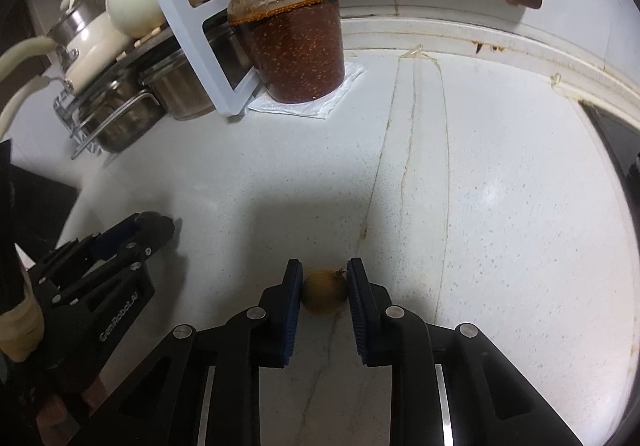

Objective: Organize fruits
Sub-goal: 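Lift the cherry and loquat and carry both over the white bowl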

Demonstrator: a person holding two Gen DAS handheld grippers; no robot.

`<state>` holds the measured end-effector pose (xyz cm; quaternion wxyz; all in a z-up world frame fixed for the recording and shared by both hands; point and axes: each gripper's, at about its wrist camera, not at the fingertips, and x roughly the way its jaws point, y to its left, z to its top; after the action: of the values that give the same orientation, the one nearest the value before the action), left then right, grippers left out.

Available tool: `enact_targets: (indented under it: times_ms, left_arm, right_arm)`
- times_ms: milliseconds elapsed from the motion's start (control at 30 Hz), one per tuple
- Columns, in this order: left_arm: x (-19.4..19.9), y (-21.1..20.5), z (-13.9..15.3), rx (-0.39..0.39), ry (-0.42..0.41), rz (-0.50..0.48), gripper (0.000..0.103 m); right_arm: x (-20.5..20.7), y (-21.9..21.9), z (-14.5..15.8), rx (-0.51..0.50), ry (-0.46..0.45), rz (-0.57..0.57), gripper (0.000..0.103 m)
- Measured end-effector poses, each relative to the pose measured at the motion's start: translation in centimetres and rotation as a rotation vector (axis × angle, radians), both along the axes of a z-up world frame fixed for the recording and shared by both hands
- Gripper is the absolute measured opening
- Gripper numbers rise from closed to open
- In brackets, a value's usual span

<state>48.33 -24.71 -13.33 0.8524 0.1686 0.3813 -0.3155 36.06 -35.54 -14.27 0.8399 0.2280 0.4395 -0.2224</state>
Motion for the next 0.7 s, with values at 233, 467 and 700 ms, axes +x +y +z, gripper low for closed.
enact_targets:
  times_ms: [233,467,700]
  left_arm:
    - [-1.7,1.2,1.2,-0.029,-0.011,0.014,0.029]
    - [-3.3,3.2,2.9,-0.085,-0.015,0.060,0.029]
    - [-5.0,6.0,6.1,-0.163,-0.058,0.103,0.029]
  right_arm:
    - [-1.0,0.2,0.7,-0.009,-0.042,0.038,0.024]
    - [-1.7,1.0,2.3,-0.023,-0.065,0.077,0.024]
    - [-2.2,2.7,5.0,-0.050,-0.108,0.148,0.024]
